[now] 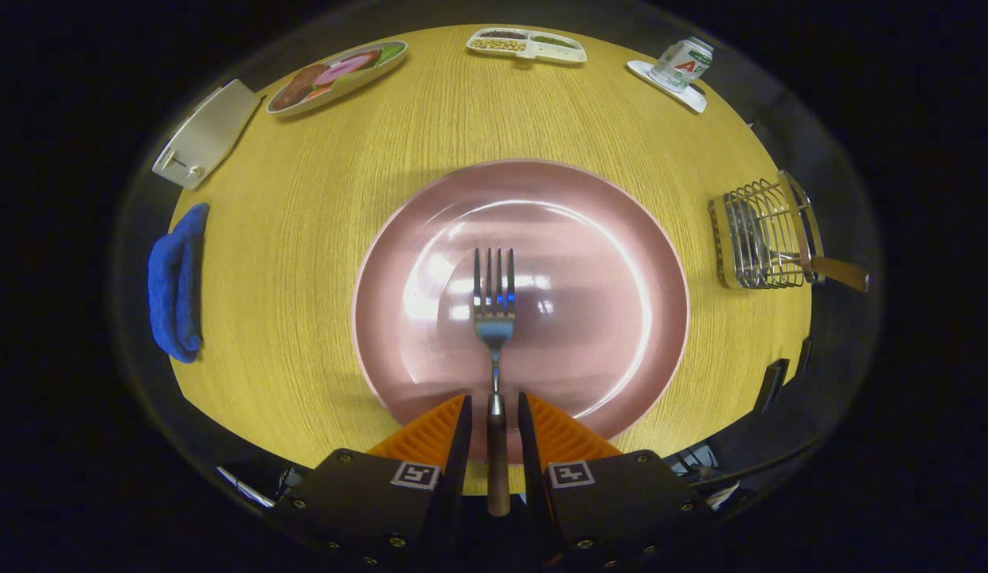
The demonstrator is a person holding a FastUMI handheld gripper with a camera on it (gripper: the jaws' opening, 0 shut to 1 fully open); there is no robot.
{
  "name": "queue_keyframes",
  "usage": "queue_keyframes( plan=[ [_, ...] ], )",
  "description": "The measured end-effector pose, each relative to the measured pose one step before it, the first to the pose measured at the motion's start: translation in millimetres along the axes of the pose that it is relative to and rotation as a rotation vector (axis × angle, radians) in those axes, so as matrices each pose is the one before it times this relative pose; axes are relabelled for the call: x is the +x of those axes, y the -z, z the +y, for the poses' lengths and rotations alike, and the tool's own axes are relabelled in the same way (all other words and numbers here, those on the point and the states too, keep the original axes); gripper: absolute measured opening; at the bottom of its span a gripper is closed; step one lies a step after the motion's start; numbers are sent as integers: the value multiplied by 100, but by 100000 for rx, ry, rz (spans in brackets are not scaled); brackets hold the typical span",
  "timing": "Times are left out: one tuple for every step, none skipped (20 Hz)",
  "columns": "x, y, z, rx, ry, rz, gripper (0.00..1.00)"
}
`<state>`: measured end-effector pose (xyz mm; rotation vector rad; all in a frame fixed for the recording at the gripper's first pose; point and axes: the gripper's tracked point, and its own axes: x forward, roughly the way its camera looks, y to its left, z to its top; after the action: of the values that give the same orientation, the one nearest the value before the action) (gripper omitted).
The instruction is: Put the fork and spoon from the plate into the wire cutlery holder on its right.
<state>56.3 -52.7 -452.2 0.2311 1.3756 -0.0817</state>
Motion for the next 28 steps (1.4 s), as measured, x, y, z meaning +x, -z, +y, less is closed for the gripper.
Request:
queue_keyframes(
  plan=[
    [40,164,-83,-325,490,-17,34],
    [-51,51,-101,-114,-26,-67,16],
    [19,-120,-76,123,384,128,14],
    [782,24,156,-1428,-138,-1228,14],
    [-433,-232,-124,-884,-146,716,7],
    [-98,237,-254,-314,1616,175,7],
    [-14,-171,-72,416,1403,-148,7],
    [-190,107,-49,1836,959,279,3],
    [-160,-159,-251,2149,828,-556,3],
    [-234,-292,-140,1862,711,-798,3],
    [-266,-94,-186,1201,1144,154,3],
    [-437,-238,-350,64,1712,273,3],
    [-534,-315,-305,-487,1440,-245,3],
    [-467,-381,-158,-406,1197,-520,3],
    [-630,-347,-310,-120,1465,-506,3],
    [-674,-369,-284,120,1367,-355,3],
    [-671,-427,-251,239,1322,-584,3],
    [-805,-574,-379,327,1264,-923,3],
    [-732,-481,-374,504,1198,-1078,3],
    [-772,-506,-485,614,1330,-940,3],
    [-666,-520,-591,570,1442,-788,3],
    [-741,-548,-666,643,1490,-583,3],
    [-711,-580,-770,886,1420,-842,3],
    [-729,-595,-783,1292,1174,-819,3],
    [-525,-580,-753,1454,881,-888,3],
    [-662,-694,-907,1389,941,-945,3],
    [-519,-664,-974,1026,1662,-626,3],
    [-358,-624,-1135,794,2031,-760,3]
  ],
)
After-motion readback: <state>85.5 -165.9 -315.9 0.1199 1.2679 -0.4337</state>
